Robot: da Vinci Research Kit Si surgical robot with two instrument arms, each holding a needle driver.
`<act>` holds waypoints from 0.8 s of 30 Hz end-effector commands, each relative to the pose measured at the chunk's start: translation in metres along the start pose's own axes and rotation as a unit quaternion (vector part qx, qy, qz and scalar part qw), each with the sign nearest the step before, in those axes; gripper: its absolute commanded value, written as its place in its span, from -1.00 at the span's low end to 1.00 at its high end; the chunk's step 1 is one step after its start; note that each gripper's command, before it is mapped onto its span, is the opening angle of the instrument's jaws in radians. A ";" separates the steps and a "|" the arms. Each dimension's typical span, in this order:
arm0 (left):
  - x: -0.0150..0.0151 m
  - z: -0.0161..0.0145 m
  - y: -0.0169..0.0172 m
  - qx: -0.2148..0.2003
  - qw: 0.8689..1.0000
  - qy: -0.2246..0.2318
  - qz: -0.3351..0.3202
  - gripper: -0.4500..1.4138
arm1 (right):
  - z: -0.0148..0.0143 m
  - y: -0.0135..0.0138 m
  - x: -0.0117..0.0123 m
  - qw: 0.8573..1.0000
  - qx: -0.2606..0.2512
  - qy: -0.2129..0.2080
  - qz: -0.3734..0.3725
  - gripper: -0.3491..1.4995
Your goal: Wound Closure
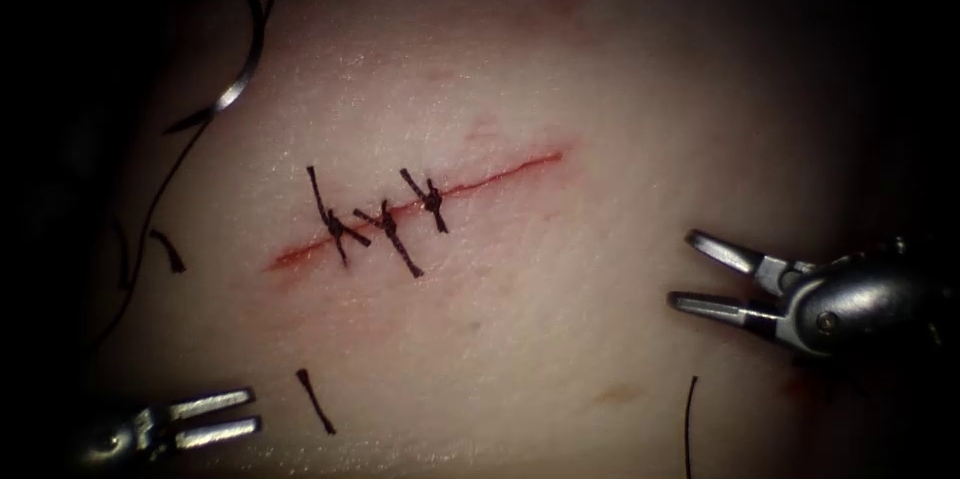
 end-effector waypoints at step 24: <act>0.0044 0.0030 -0.0047 0.007 0.999 0.037 0.030 0.08 | 0.0051 0.0014 0.0029 0.997 0.049 0.039 0.043 0.67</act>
